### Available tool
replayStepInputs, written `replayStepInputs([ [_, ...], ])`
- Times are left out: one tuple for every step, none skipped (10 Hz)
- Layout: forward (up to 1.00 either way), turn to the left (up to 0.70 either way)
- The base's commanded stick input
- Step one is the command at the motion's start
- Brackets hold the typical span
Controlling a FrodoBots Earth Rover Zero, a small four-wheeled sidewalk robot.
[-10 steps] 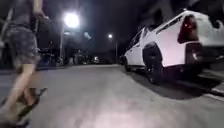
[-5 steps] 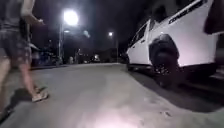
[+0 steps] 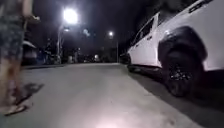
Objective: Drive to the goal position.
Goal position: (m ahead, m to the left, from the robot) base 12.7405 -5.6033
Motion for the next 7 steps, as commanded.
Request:
replayStepInputs([
  [1.00,0.00],
  [1.00,0.00],
  [1.00,0.00],
  [1.00,0.00],
  [1.00,0.00],
  [1.00,0.22],
  [1.00,0.38],
])
